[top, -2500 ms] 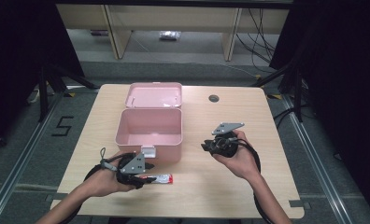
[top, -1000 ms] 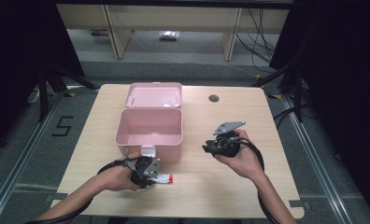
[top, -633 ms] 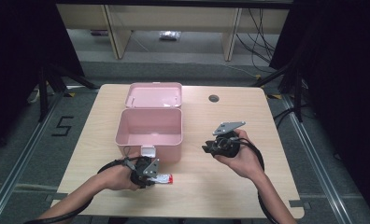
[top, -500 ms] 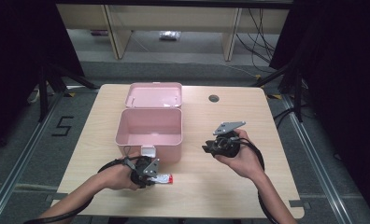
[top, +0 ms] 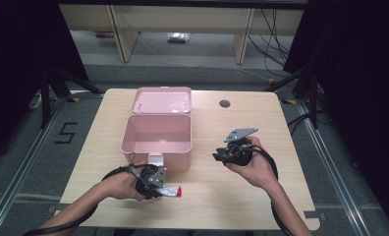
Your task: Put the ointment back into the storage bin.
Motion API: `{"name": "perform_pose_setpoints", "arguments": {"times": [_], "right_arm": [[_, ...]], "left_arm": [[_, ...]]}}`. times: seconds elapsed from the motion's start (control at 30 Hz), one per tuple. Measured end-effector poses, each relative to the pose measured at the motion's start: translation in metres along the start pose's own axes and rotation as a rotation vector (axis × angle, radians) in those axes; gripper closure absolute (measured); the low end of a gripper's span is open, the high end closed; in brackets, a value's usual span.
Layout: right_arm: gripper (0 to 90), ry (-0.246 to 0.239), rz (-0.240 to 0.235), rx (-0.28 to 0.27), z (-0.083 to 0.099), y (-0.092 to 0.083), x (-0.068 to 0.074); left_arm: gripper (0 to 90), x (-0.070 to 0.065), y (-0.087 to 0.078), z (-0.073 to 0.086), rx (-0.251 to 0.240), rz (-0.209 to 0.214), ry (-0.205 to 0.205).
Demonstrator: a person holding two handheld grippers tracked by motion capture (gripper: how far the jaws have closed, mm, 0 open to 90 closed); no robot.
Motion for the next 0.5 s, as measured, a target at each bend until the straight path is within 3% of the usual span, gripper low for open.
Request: {"name": "perform_pose_setpoints", "arguments": {"times": [0.23,0.47,0.5], "right_arm": [[72.5,-0.019,0.0,-0.016,0.0,0.001,-0.0015],[72.4,-0.013,0.001,-0.024,0.0001,0.0023,-0.001],[72.4,0.006,-0.004,-0.011,0.001,0.0021,0.0007]], "left_arm": [[71.8,-0.0004,-0.0015,-0.0006,-0.02,-0.01,0.009],[71.8,0.0003,-0.0076,-0.0024,-0.037,-0.023,0.011],[71.8,0.0005,-0.0083,-0.0023,-0.036,-0.027,0.014]]}}
Point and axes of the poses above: each handheld gripper's, and its own axes: y roughly forward along the jaws, z roughly out of its underside, x roughly to its left, the point moved 7 cm from there along y, roughly forward along the jaws, and after that the axes turned 15 degrees about y, right-handed, at the moved point
